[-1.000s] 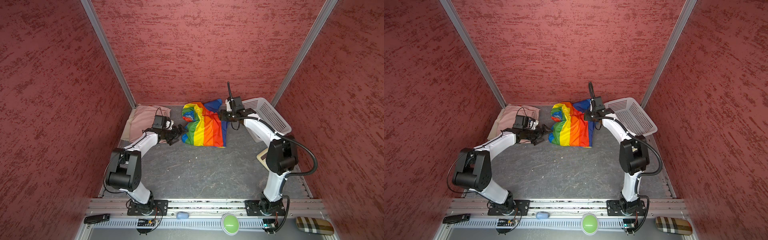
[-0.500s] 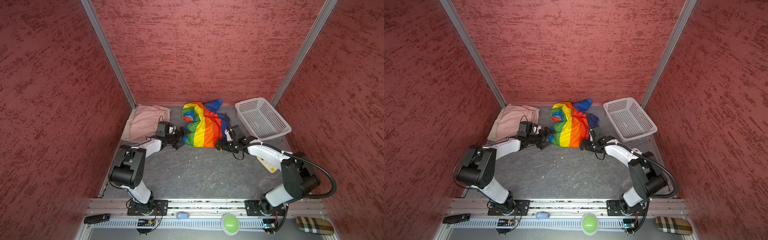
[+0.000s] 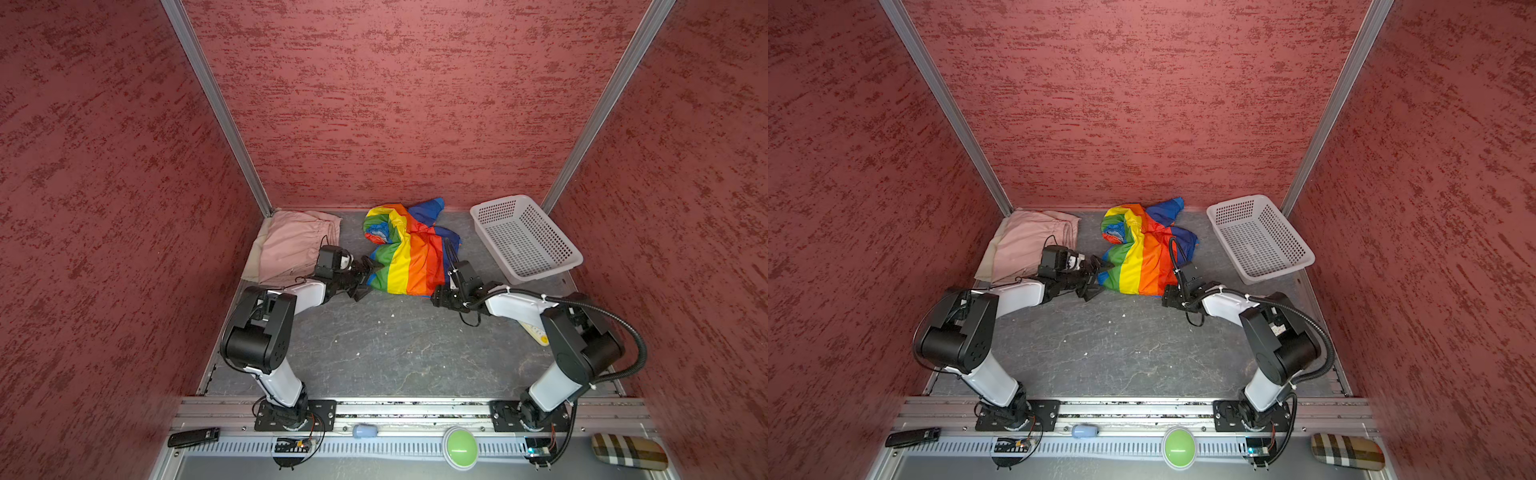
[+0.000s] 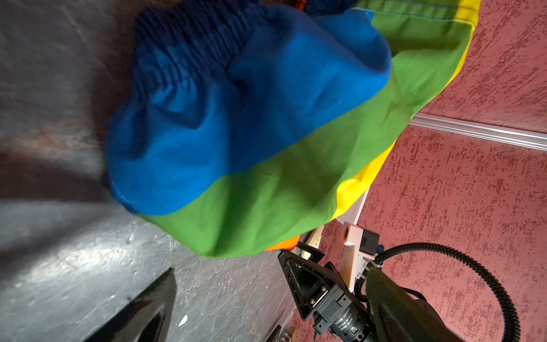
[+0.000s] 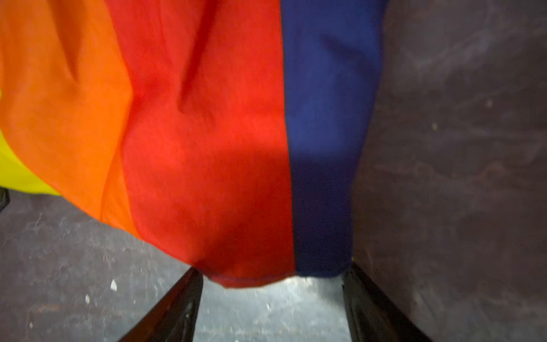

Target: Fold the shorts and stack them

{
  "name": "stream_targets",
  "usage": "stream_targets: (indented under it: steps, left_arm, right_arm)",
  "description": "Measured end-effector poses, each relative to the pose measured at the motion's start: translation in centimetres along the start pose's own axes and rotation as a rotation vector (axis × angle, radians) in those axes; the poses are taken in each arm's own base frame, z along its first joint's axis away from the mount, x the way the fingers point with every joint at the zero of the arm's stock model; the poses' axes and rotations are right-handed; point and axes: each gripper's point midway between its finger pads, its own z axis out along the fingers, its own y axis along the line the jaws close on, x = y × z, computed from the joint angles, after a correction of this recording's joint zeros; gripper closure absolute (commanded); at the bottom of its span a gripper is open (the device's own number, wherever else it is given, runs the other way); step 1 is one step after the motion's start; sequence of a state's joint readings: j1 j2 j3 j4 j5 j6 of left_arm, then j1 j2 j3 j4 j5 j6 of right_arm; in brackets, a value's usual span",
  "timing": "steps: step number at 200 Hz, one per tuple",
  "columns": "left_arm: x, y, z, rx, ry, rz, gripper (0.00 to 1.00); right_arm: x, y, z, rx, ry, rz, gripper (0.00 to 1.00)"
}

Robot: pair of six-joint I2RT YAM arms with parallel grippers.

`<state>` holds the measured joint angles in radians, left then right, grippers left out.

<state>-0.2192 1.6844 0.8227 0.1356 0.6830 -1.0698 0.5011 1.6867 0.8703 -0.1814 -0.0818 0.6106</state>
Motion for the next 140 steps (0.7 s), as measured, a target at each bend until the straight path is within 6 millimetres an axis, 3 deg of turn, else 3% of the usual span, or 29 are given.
stream_targets:
  steps: [10, 34, 57, 84, 140]
  left_arm:
    - [0.0, 0.1, 0.0, -0.001, 0.0, -0.001, 0.01]
    - [0.3, 0.6, 0.0, -0.01, 0.004, -0.009, 0.01]
    - [0.5, 1.3, 0.0, -0.022, 0.009, -0.018, 0.01]
    - [0.6, 1.8, 0.0, -0.038, 0.008, -0.026, 0.01]
    - [1.5, 1.8, 1.4, 0.014, -0.011, -0.128, 0.04]
  right_arm:
    - [-0.8, 0.1, 0.5, 0.011, -0.017, -0.002, 0.42]
    - [-2.3, 0.0, 1.7, 0.056, -0.052, -0.019, 0.79]
    - [-3.4, -0.7, 2.1, 0.123, -0.073, -0.042, 1.0]
    - [-5.3, -0.7, 0.9, 0.189, -0.105, -0.102, 1.0]
    - [-9.3, 1.9, -3.6, 0.174, -0.212, -0.169, 1.0]
